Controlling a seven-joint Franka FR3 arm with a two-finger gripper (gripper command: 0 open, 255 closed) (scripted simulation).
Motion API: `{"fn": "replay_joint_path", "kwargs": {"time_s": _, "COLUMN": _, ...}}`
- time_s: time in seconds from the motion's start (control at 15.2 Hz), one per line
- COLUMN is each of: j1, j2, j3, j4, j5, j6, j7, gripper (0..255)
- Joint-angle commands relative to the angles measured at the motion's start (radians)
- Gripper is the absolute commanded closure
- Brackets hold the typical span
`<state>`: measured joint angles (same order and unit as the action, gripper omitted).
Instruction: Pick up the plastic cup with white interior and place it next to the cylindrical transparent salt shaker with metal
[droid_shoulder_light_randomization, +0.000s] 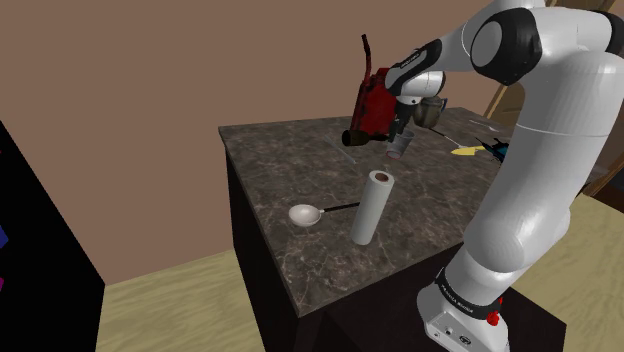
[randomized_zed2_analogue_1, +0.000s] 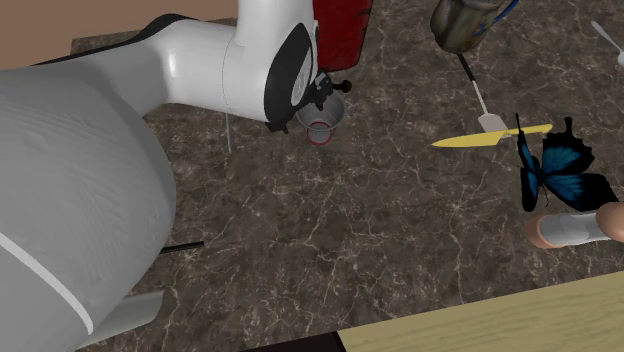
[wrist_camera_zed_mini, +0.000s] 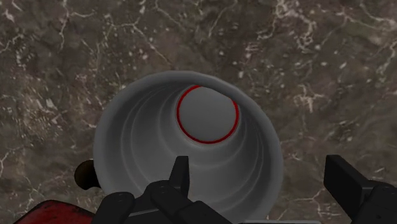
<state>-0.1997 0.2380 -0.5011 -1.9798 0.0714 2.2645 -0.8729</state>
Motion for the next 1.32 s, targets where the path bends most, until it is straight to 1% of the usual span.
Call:
{"fn": "replay_joint_path", "kwargs": {"time_s": 0.0, "j1": 0.000, "j2": 0.001, "j3": 0.000, "j4": 0.000, "j5": 0.001, "j6": 0.001, "j7": -0.001, "gripper": 0}}
{"fn": "replay_joint_path", "kwargs": {"time_s": 0.26, "j1": 0.000, "j2": 0.001, "j3": 0.000, "j4": 0.000, "j5": 0.001, "j6": 0.001, "j7": 0.000, "gripper": 0}}
{"fn": "replay_joint_path", "kwargs": {"time_s": 0.33, "j1": 0.000, "j2": 0.001, "j3": 0.000, "j4": 0.000, "j5": 0.001, "j6": 0.001, "j7": 0.000, "gripper": 255}}
{"fn": "replay_joint_path", "kwargs": {"time_s": 0.92, "j1": 0.000, "j2": 0.001, "j3": 0.000, "j4": 0.000, "j5": 0.001, "j6": 0.001, "j7": -0.001, "gripper": 255}}
{"fn": "replay_joint_path", "kwargs": {"time_s": 1.25, "j1": 0.006, "j2": -0.032, "j3": -0.006, "j4": 0.031, "j5": -0.020, "j6": -0.059, "j7": 0.011, "gripper": 255}}
